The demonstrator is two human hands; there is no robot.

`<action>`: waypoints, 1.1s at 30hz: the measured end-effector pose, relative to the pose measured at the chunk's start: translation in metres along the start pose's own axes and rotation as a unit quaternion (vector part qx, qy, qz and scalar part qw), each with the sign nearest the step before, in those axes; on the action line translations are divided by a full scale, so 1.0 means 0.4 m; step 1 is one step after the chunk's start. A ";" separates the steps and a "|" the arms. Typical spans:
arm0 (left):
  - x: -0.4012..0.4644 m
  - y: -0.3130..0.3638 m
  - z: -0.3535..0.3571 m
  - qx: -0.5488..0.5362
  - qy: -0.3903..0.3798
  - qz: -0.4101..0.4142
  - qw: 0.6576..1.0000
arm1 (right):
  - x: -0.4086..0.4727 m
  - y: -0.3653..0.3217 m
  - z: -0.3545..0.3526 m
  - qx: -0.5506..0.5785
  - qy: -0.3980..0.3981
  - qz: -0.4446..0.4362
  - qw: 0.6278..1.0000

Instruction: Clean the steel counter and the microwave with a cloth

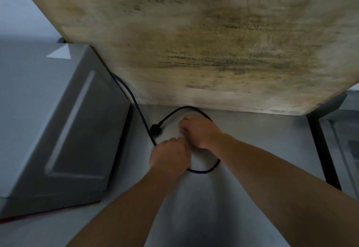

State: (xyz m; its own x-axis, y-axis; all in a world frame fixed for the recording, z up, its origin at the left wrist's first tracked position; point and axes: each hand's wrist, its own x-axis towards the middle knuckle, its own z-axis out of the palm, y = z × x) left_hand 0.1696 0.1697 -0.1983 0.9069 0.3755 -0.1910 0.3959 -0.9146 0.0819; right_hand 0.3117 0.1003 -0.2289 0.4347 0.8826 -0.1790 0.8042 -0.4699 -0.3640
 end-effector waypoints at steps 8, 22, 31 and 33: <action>-0.076 -0.104 0.067 0.010 -0.013 0.045 0.999 | 0.143 -0.096 -0.030 -0.005 -0.137 -0.058 0.989; -0.016 -0.191 0.050 0.091 -0.088 0.090 0.988 | 0.266 -0.142 -0.067 -0.005 -0.104 0.008 0.995; 0.031 -0.191 0.072 0.070 -0.058 0.042 0.995 | 0.224 -0.155 -0.104 0.027 -0.058 0.003 0.998; 0.031 -0.185 0.076 0.079 -0.064 0.037 0.994 | 0.182 -0.138 -0.095 0.037 -0.049 -0.001 0.998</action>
